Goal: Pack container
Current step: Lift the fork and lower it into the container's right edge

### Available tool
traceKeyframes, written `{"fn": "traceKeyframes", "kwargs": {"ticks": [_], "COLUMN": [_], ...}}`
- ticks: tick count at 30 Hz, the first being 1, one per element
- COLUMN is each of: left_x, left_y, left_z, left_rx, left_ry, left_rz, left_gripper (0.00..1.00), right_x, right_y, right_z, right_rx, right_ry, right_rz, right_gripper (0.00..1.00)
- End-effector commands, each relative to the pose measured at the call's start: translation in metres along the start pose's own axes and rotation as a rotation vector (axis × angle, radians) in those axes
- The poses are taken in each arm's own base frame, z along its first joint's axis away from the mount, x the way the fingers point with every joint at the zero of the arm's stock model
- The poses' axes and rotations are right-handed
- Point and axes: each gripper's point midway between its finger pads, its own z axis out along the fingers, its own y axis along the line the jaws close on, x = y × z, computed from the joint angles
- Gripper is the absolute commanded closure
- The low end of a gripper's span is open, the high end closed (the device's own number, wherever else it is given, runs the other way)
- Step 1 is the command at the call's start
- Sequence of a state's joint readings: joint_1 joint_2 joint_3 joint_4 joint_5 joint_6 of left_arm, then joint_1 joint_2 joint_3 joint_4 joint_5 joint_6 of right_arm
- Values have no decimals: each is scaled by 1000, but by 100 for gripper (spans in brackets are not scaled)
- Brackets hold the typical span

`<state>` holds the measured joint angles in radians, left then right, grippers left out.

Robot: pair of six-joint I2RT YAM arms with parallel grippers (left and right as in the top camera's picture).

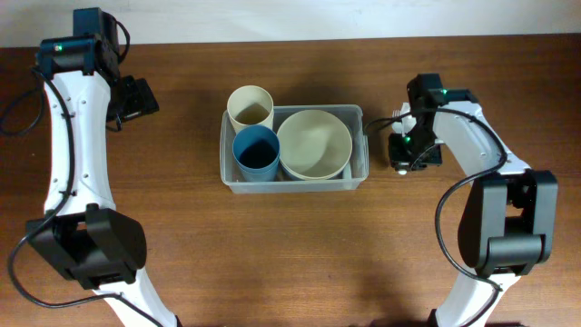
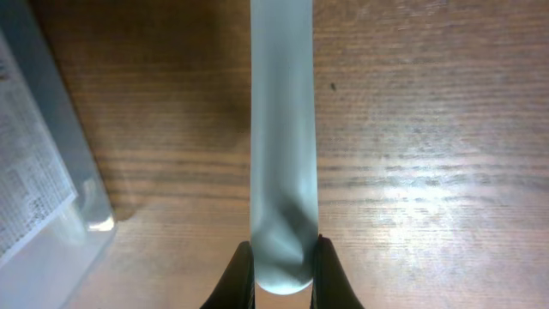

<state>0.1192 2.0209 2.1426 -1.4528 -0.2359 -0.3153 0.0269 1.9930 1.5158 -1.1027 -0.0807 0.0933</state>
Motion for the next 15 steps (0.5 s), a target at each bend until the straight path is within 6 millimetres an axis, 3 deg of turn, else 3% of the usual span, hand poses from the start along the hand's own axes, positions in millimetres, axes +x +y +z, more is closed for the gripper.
{"fn": "traceKeyframes", "kwargs": {"ticks": [1,9,15], "left_x": [0,0,0], "left_y": [0,0,0], "left_z": [4,4,4], "left_rx": [0,0,0], "left_ry": [10,10,10], "left_rz": [-15,-15,-15], "left_gripper": [0,0,0], "right_x": [-8,-3,6], "right_y": [6,12,30], "right_z": [-13,-53,-85], "right_rx": [-14,-28,-74], "right_ry": [-13,-27,-86], "right_rz": [-30,-47,-81], "right_gripper": [94,93,93]}}
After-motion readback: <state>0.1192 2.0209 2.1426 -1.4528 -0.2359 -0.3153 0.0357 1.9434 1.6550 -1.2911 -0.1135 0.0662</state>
